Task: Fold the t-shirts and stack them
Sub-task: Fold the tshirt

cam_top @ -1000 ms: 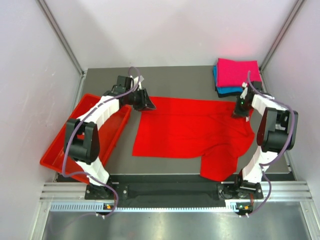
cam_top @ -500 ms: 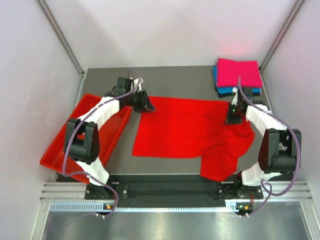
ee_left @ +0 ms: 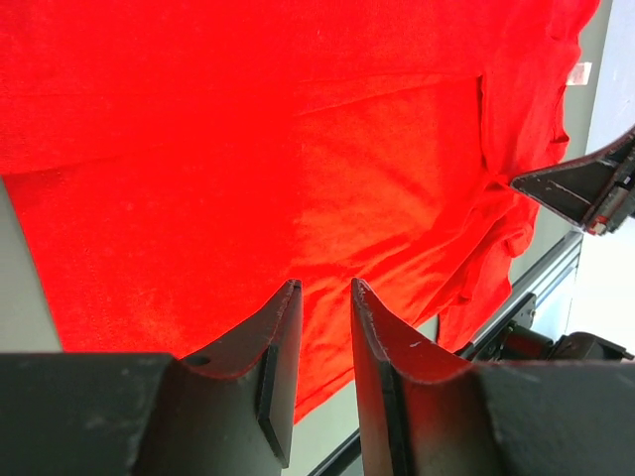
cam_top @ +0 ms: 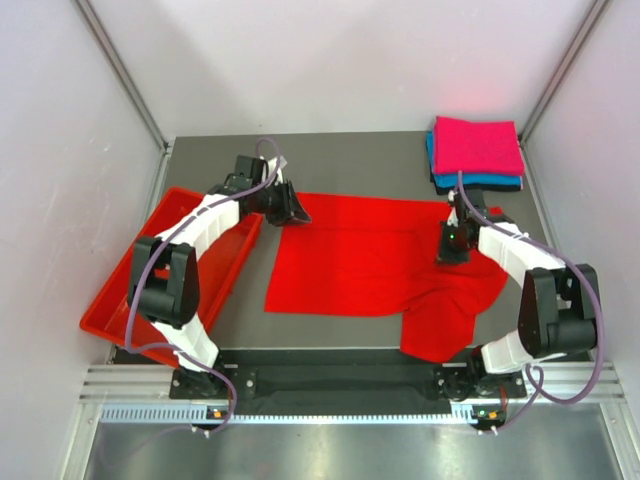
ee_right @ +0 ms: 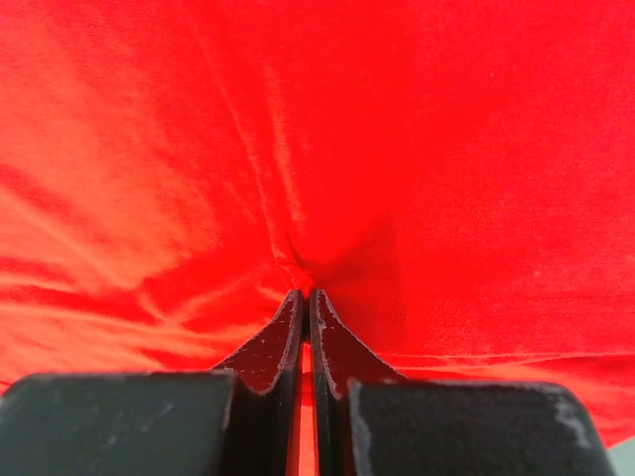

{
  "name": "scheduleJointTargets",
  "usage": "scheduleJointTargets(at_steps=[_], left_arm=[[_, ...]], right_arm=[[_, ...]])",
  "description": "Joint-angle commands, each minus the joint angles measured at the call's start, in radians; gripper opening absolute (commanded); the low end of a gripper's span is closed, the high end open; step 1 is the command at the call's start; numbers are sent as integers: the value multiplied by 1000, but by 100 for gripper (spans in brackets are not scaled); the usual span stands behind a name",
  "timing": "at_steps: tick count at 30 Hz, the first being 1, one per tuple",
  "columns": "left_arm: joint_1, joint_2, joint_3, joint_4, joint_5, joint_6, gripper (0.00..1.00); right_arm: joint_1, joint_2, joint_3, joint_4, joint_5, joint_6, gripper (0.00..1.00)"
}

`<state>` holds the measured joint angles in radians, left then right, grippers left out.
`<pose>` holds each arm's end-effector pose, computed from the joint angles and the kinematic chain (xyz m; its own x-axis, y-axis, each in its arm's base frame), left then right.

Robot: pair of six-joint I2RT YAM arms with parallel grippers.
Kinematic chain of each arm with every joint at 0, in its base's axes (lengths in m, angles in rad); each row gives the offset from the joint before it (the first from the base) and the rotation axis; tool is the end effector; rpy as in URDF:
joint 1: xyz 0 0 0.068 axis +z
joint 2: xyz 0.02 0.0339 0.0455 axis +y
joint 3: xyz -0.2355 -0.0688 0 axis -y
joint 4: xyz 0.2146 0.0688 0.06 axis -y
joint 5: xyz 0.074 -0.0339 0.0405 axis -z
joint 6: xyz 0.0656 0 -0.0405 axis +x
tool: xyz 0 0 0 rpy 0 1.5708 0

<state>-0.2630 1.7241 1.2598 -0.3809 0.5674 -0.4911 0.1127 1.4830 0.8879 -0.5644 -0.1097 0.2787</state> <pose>0.3390 -0.1278 0.2070 -0.9028 -0.1688 -0.3955 0.1563 0.7280 -0.6675 0.2639 0.0371 0.1499 -0.9184 0.1713 -0.3568 0.1013 0.9732 0.2065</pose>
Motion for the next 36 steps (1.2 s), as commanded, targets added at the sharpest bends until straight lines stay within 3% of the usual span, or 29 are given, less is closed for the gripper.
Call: scheduleJointTargets(at_steps=[1,14,20,22,26,30,36], left_arm=[[-7,-3,-2,50,-11,-3,31],[-19,11,-11,56,-18,-3,32],[-28,12,-3,57,-15,-3,32],[-36,9,-2,60,-14,-7,32],[-80,0,-7,76,8,-15,33],[-153,-3,-2,114,38,-46,34],[-307,14,12,223,25,-119,35]], right_arm=[[33,-65,-1,20,33,45,0],[84,-70,-4,29,30,152,0],[84,-72,-33,115,-62,276,1],[84,-67,-32,126,-58,295,9],[82,-84,-11,109,-30,301,12],[6,-118,43,54,97,263,37],[-206,-90,76,0,134,204,41]])
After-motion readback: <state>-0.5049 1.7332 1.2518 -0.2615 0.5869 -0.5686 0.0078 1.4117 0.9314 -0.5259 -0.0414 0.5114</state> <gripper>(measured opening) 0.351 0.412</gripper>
